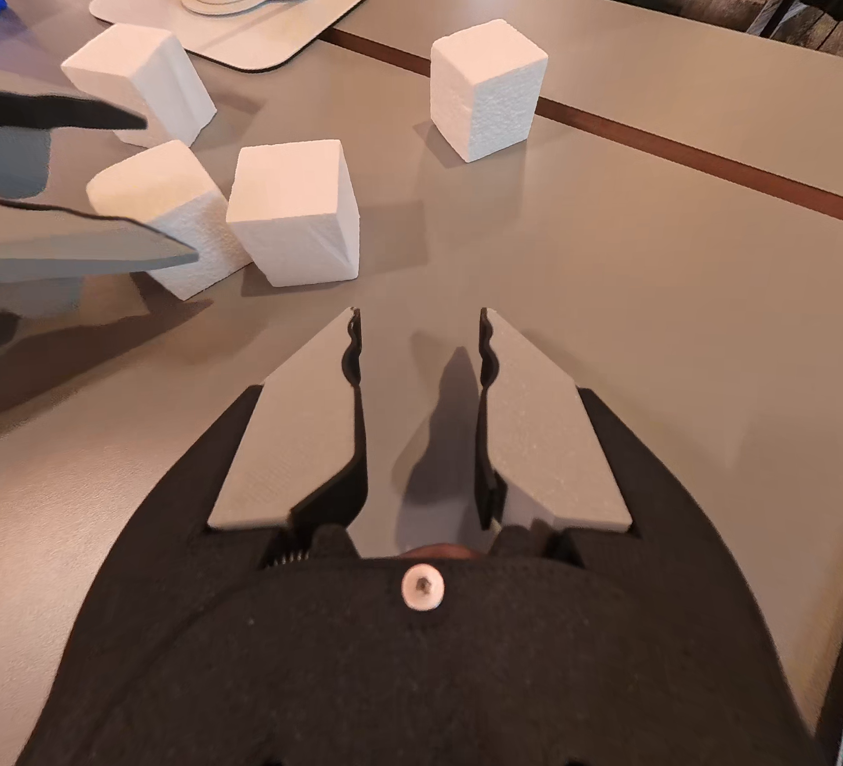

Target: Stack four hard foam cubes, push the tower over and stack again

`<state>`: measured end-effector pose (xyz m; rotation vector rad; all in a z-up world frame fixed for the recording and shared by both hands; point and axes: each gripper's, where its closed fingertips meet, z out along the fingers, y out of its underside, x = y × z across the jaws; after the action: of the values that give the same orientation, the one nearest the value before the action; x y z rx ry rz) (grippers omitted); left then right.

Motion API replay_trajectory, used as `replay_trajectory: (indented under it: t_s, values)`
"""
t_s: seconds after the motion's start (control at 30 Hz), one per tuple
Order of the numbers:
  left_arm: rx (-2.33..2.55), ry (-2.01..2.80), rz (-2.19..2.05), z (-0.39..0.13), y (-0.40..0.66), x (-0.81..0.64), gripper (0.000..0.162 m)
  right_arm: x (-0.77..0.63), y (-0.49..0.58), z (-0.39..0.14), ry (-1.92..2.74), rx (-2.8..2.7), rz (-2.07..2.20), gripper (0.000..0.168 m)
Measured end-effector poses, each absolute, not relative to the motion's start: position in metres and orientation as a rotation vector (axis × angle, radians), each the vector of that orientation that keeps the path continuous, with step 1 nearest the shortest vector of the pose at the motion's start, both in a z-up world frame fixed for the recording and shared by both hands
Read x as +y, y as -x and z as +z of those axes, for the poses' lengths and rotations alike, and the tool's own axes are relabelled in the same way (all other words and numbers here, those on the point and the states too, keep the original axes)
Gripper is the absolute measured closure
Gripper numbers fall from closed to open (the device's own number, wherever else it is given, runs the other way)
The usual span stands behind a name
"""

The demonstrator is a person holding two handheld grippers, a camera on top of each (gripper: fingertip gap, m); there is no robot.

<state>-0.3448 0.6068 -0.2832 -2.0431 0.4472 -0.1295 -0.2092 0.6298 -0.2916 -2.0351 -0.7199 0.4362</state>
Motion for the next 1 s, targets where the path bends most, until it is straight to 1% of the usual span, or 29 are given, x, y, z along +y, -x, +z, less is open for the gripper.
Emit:
replay_trajectory:
  t_s: [0.07, 0.1, 0.13, 0.37, 0.53, 0.67, 0.87, 1.0]
  values:
    - [0.445, 2.088, -0.119, -0.29, 0.344, 0.613, 0.073, 0.63, 0.21, -0.292, 2.033, -0.727, 0.427, 0.12]
    - [0.457, 2.118, -0.125, -0.295, 0.342, 0.613, 0.082, 0.629, 0.21, -0.292, 2.033, -0.732, 0.422, 0.12]
    - [0.48, 2.142, -0.147, -0.299, 0.34, 0.612, 0.1, 0.629, 0.21, -0.292, 2.032, -0.736, 0.417, 0.12]
    - [0.597, 2.136, -0.231, -0.301, 0.344, 0.59, 0.101, 0.627, 0.212, -0.291, 2.012, -0.761, 0.395, 0.122]
    - [0.815, 2.131, -0.271, -0.302, 0.357, 0.557, 0.101, 0.626, 0.212, -0.287, 1.993, -0.751, 0.419, 0.122]
    - [1.037, 2.071, -0.414, -0.303, 0.374, 0.524, 0.101, 0.624, 0.213, -0.284, 1.974, -0.75, 0.453, 0.121]
    - [1.209, 1.975, -0.719, -0.3, 0.391, 0.477, 0.101, 0.62, 0.219, -0.285, 1.962, -0.79, 0.46, 0.118]
    - [1.381, 1.929, -0.73, -0.31, 0.387, 0.456, 0.099, 0.616, 0.226, -0.285, 1.95, -0.821, 0.46, 0.117]
